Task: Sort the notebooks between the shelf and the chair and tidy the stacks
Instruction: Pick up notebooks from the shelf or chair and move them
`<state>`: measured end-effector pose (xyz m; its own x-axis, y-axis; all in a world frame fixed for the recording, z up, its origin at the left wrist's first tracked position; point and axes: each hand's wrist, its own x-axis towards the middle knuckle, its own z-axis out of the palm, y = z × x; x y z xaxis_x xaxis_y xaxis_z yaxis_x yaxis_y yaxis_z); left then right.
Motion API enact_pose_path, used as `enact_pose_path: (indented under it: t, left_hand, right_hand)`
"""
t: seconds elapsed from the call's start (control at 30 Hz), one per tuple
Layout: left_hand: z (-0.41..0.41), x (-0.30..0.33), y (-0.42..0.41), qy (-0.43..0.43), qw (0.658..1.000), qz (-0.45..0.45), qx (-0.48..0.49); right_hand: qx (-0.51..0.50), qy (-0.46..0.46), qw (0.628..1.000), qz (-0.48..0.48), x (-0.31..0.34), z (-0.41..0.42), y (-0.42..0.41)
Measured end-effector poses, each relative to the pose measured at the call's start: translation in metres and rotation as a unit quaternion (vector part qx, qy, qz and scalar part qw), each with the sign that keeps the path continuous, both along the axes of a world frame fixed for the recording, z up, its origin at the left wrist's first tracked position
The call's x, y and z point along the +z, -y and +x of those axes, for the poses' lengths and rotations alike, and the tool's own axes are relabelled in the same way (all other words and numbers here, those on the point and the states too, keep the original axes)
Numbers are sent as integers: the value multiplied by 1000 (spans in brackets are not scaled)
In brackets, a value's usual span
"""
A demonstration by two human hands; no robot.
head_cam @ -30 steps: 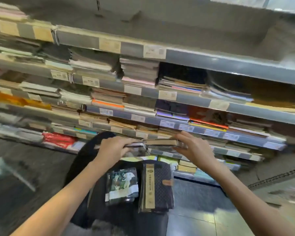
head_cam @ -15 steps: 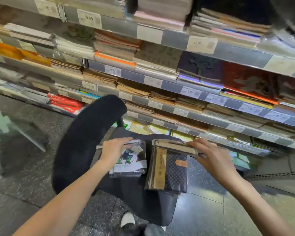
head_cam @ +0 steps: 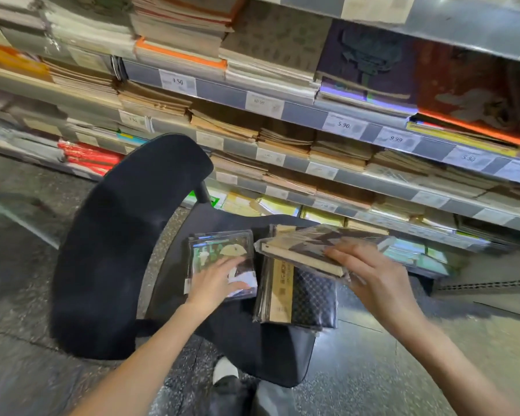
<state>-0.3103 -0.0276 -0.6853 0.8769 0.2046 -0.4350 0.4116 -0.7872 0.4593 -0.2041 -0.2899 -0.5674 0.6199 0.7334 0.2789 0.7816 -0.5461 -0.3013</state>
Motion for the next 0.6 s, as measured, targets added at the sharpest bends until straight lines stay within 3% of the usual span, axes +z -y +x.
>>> enact_pose_path:
  t: [0.03,0.1,0.13,0.17,0.27,0.4,0.6]
  left_hand:
    - [4,6,2,7,991,-116,71]
    - [15,28,6,34,916,-361,173]
    - [19,37,8,40,881,-436,179]
    - [23,46,12,38,871,-467,148]
    - [38,62,27,44,893,-443,68]
    - [51,66,42,82,907,-387,147]
    - [62,76,51,104,919,-347,156]
  right_hand:
    - [3,-1,1000,-4,-5,-1,1]
    - [10,7,1000,-7,-14,-4,3]
    - [8,14,1000,2,-17,-5,3]
    - [1,19,1000,18,-19,-6,3]
    - [-26,-3,997,68,-26,-6,3]
    - [-55,-86,992,78,-33,-3,10]
    - [-132,-319,934,91,-27,-2,16]
